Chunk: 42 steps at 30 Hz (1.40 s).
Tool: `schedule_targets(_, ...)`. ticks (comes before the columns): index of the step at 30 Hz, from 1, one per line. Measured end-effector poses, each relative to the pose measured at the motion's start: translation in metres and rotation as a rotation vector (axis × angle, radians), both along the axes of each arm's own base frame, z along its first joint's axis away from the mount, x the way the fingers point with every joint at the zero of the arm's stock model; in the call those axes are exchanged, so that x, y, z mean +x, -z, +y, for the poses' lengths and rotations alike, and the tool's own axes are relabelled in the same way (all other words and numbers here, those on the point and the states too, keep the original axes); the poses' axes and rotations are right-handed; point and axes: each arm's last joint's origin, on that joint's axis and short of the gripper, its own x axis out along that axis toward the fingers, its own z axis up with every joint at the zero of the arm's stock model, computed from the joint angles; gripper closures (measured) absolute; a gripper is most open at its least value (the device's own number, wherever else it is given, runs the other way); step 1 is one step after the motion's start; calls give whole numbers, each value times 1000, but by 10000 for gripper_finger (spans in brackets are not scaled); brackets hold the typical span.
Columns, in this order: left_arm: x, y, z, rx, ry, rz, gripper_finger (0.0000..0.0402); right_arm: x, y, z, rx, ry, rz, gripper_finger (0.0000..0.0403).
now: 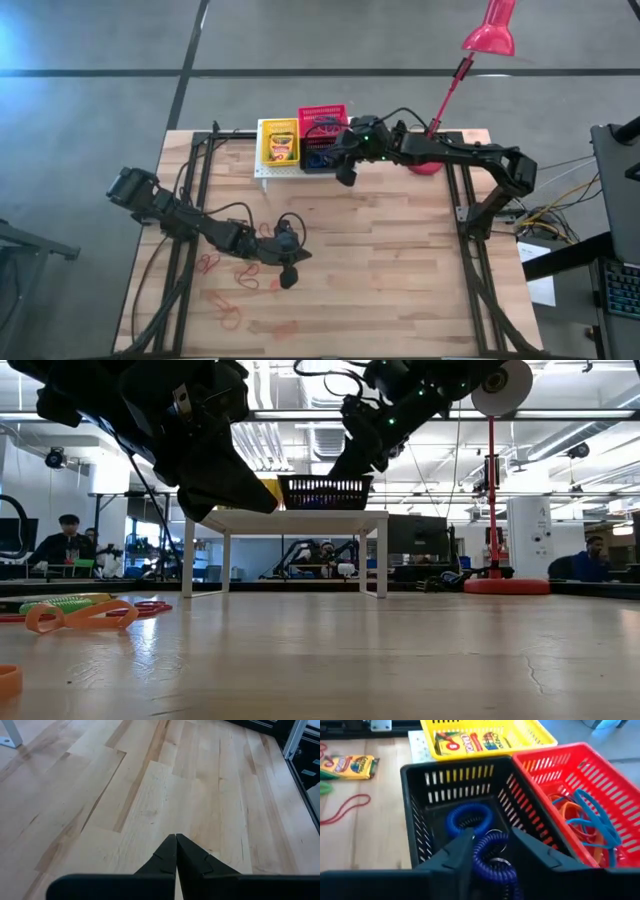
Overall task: Pick & Place Office Desk Supplies
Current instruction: Put the orange rubber band into the red bin
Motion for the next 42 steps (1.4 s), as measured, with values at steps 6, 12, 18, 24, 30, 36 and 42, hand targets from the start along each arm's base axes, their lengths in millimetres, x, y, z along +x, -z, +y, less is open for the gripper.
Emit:
schedule_targets(6,0,0,0,0,0,0,395,-16,-34,12,-30,-24,-76,227)
schedule_targets(12,0,0,0,-1,-1,0,395,-38,-63,63,-10,-136,-111,224)
schedule_targets(18,0,-1,-2,-8,-2,-9,395,-59,-50,133,57,-325,-125,239)
schedule_targets(24,1,-4,-6,-21,12,-44,395,-78,10,198,105,-463,-169,253)
schedule_targets(30,-7,-2,-26,-91,187,2,395,-90,68,238,154,-557,-260,265)
schedule_targets(36,-36,6,-67,-135,383,136,395,-83,102,246,176,-562,-347,275)
schedule_targets(42,-67,10,-106,-125,499,169,393,-62,113,247,125,-518,-344,282)
